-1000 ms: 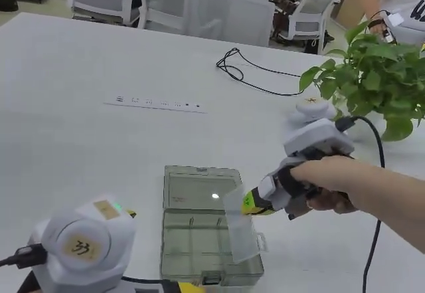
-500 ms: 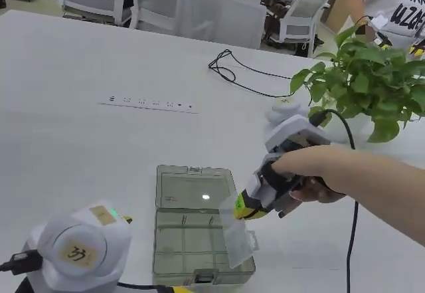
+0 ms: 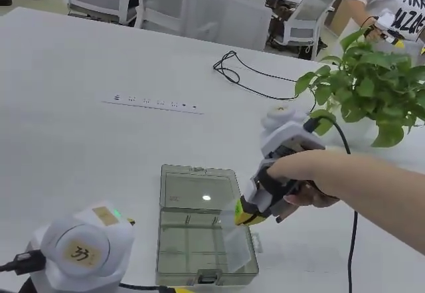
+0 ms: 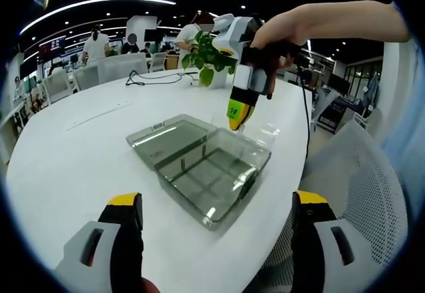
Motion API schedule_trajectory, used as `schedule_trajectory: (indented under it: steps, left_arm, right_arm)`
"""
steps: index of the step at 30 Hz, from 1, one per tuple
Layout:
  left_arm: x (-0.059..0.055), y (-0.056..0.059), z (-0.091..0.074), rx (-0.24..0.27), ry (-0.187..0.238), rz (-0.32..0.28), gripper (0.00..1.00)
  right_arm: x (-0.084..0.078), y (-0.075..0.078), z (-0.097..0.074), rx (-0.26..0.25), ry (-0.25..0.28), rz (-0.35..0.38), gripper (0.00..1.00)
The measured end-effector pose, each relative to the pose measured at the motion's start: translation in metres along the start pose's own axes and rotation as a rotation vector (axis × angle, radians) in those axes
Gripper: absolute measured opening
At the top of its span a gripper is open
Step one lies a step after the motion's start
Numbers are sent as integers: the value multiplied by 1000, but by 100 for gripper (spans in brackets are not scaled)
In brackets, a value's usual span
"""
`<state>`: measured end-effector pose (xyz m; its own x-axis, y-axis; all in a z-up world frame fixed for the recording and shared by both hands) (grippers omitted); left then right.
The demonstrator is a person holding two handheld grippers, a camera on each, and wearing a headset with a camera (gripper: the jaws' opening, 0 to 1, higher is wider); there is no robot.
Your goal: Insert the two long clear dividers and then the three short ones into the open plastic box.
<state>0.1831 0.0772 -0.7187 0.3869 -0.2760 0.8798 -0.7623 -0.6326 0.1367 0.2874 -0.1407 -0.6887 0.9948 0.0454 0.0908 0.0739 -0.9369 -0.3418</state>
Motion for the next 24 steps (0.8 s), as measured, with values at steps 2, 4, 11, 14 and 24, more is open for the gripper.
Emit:
schedule_trajectory:
  steps: [2, 4, 11, 14, 24]
  left_arm:
    - [0, 0, 0, 3, 2, 1, 95]
    - [0, -1, 0, 3, 3, -3, 95]
    - [-2, -3, 0, 4, 2, -12, 94]
    - [-2, -3, 1, 2, -1, -15, 94]
    - [-5, -5, 0, 3, -4, -24, 93]
  right_arm:
    - [0, 0, 1, -3, -3, 2, 2]
    - [-1, 0, 2, -3, -6, 1, 2]
    - [1, -1, 6, -5, -12, 0, 2]
    - [1, -1, 8, -10, -19, 0, 2]
    - [5, -2, 11, -20, -33, -6, 2]
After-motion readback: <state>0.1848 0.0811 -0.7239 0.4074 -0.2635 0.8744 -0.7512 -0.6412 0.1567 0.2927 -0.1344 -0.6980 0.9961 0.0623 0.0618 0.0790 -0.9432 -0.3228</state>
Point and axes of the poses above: the centre of the closed fingertips' face, and the gripper's own axes: z roughly forward along the fingers, y roughly to its right, x roughly out of its top, the point moved 10 cm from there along -z, roughly backward along the fingers, and after that the axes turned 4 degrees about y, right-handed, at the moved point
